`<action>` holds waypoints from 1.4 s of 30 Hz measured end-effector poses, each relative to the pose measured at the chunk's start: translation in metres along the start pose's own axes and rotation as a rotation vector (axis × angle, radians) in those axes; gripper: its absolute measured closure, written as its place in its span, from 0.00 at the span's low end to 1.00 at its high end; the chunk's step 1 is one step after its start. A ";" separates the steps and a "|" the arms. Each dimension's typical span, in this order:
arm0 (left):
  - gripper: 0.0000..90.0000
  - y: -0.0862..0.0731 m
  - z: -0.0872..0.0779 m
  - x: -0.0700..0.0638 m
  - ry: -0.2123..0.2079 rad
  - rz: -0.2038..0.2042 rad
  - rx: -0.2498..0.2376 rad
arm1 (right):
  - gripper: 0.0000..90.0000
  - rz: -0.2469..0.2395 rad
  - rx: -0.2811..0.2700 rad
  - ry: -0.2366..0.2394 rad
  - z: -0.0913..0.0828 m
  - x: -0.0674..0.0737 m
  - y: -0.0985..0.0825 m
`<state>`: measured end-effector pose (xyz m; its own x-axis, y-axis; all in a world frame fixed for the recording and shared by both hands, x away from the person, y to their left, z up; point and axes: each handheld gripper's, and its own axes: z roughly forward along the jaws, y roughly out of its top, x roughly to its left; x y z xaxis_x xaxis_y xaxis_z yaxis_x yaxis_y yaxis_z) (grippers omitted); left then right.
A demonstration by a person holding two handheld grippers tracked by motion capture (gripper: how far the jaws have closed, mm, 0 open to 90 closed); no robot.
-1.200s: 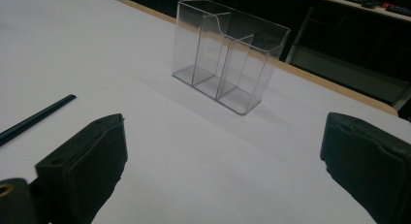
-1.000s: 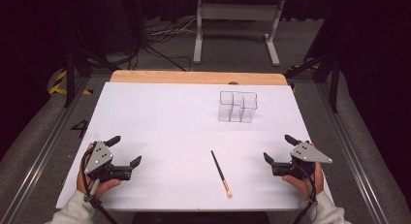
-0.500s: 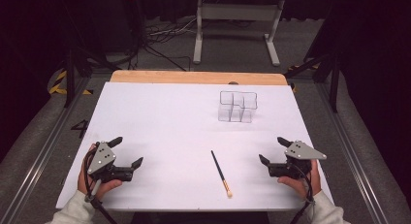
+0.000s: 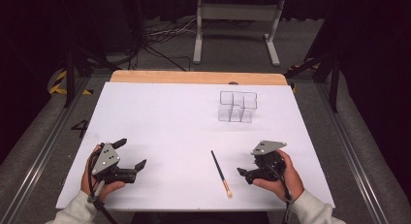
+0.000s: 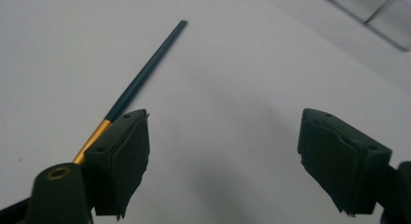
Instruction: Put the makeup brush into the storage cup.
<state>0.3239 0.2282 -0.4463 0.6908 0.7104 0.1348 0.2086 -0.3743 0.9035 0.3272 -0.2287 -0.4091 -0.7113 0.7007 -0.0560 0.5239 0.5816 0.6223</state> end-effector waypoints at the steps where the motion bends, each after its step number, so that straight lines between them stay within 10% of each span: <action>1: 0.06 0.000 0.000 0.000 0.000 0.000 0.000 | 0.22 0.000 0.000 0.000 0.000 0.000 0.000; 13: 0.06 0.000 0.002 -0.004 -0.012 0.020 0.014 | 0.33 -0.021 0.259 0.100 0.029 0.035 0.039; 21: 0.06 -0.001 0.004 -0.006 -0.017 0.025 0.030 | 0.62 -0.086 0.377 0.114 0.047 0.046 0.041; 28: 0.06 -0.001 0.007 -0.006 -0.023 0.026 0.045 | 0.93 -0.143 0.400 0.107 0.050 0.044 0.043; 42: 0.08 0.003 0.016 -0.017 -0.009 0.106 0.081 | 0.93 -0.067 0.277 0.208 0.044 0.022 0.037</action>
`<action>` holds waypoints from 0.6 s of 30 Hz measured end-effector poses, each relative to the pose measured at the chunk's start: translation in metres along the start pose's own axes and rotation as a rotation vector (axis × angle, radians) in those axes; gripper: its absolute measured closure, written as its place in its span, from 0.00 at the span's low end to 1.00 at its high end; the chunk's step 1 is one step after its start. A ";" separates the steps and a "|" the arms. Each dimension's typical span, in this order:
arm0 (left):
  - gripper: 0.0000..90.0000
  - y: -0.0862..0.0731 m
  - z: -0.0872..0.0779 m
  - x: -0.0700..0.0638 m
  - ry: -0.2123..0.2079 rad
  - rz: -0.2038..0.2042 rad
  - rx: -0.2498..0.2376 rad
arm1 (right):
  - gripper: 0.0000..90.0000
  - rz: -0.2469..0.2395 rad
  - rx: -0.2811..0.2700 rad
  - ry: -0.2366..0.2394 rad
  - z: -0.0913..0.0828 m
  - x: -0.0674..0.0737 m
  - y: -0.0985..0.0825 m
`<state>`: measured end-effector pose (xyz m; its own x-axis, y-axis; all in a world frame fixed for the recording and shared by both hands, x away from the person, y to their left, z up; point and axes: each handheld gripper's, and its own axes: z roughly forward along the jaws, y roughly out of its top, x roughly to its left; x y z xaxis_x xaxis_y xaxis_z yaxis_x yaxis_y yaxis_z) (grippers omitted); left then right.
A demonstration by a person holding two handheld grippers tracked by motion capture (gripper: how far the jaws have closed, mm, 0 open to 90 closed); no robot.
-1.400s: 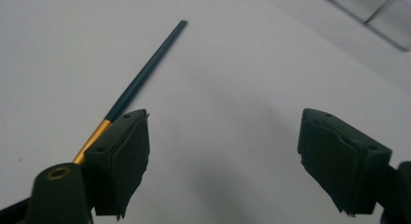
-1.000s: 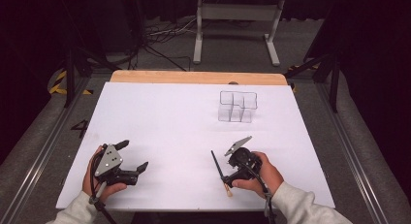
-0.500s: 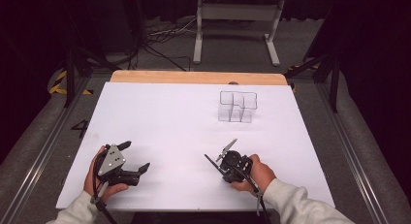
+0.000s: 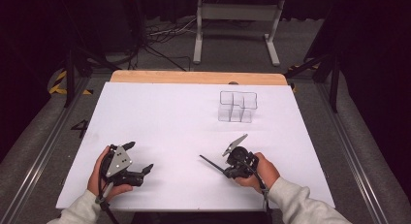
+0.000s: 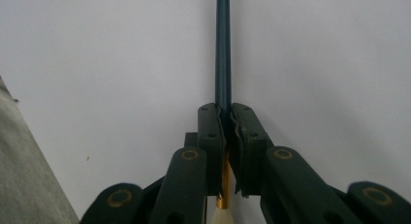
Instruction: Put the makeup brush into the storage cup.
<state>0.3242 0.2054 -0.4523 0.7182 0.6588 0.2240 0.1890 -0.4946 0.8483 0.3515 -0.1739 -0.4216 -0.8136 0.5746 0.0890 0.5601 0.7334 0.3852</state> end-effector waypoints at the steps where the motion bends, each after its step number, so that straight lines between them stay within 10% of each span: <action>1: 0.08 0.002 0.001 -0.002 0.006 0.009 0.004 | 0.93 0.018 -0.021 0.019 -0.002 -0.002 0.000; 18: 0.10 0.024 0.025 -0.021 -0.037 0.191 0.026 | 0.93 0.125 -0.181 0.100 -0.016 -0.032 -0.001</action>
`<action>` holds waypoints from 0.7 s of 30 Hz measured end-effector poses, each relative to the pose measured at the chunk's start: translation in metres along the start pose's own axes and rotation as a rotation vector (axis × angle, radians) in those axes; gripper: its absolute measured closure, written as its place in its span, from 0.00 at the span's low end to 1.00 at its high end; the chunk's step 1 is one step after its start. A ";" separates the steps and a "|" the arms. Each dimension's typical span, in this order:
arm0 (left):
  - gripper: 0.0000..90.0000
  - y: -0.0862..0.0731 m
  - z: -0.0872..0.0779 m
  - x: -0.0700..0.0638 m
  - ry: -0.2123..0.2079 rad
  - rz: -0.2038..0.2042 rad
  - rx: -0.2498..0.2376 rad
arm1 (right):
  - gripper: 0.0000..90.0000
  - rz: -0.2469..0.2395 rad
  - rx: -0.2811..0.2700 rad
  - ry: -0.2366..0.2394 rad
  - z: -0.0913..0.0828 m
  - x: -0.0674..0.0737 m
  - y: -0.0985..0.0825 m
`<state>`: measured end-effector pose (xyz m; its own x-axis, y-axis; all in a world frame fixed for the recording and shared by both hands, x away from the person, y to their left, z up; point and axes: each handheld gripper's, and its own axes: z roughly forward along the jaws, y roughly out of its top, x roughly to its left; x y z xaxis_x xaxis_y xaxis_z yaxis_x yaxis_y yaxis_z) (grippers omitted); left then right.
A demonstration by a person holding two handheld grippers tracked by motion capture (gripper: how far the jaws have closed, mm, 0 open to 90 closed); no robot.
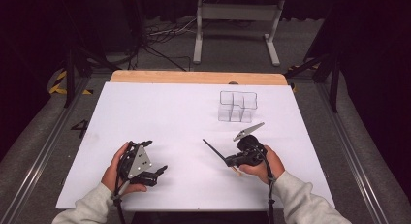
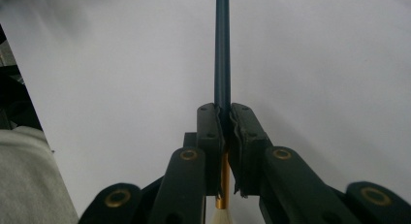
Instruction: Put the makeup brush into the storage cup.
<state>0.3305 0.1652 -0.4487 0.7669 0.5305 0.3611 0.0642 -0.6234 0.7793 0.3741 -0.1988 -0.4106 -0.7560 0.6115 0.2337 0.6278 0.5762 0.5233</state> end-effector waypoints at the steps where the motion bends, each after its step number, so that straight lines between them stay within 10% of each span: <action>1: 0.10 0.001 0.001 0.000 0.004 0.008 0.004 | 0.93 0.001 -0.002 0.003 0.000 0.000 0.000; 21: 0.14 0.028 0.025 -0.006 -0.026 0.118 -0.036 | 0.93 0.041 -0.039 0.041 0.001 -0.010 0.004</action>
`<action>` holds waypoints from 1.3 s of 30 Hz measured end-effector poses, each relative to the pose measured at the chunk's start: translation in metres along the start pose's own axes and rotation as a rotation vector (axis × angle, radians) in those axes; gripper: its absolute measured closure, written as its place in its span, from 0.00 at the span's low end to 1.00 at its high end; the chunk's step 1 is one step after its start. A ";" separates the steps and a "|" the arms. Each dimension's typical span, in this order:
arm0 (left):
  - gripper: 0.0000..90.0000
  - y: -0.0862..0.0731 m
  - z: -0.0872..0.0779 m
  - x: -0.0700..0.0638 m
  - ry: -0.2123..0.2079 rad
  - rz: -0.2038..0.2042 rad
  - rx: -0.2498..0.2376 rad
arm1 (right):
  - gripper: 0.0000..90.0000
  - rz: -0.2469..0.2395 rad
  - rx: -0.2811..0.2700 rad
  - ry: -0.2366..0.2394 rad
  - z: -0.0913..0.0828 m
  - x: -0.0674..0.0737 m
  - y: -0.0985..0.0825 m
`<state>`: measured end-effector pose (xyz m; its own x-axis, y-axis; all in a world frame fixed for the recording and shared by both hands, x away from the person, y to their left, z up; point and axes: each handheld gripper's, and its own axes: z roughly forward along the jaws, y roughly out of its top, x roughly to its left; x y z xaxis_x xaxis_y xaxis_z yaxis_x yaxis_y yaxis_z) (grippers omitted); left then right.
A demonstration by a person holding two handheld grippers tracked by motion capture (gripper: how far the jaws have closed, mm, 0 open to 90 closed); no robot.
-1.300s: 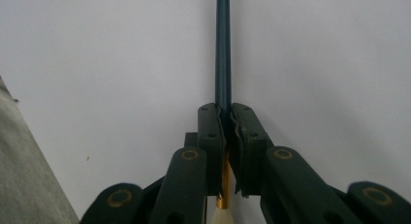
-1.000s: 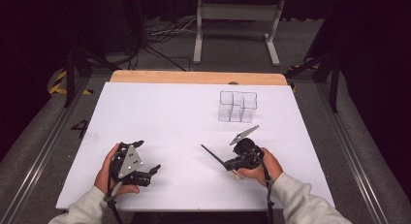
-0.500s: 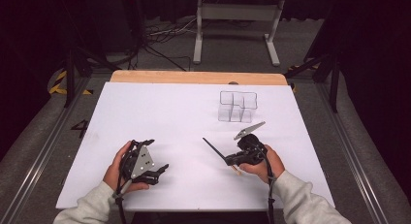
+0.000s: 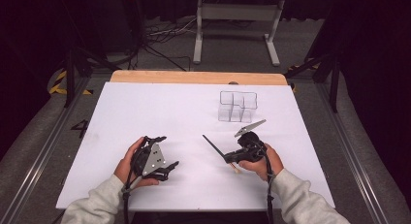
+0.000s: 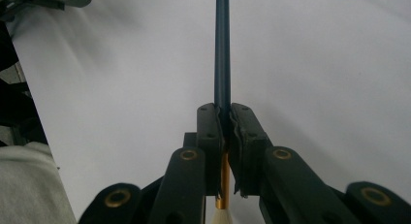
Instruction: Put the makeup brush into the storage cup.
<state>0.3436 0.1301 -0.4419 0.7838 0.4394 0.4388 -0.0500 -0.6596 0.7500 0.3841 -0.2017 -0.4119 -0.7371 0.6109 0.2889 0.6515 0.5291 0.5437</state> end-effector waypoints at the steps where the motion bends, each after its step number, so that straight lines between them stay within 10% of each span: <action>1: 0.15 0.003 0.001 -0.001 0.000 0.006 -0.006 | 0.93 0.008 -0.002 0.016 -0.001 -0.001 0.000; 20: 0.22 0.021 0.026 -0.015 0.079 0.241 -0.005 | 0.93 0.003 0.073 0.060 0.013 0.009 0.032; 39: 0.27 0.021 0.048 -0.011 0.162 0.335 -0.009 | 0.93 -0.060 0.156 0.035 0.041 0.027 0.074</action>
<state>0.3639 0.0823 -0.4546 0.6148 0.2915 0.7328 -0.2929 -0.7784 0.5553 0.4199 -0.1217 -0.3961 -0.7794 0.5560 0.2889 0.6243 0.6504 0.4327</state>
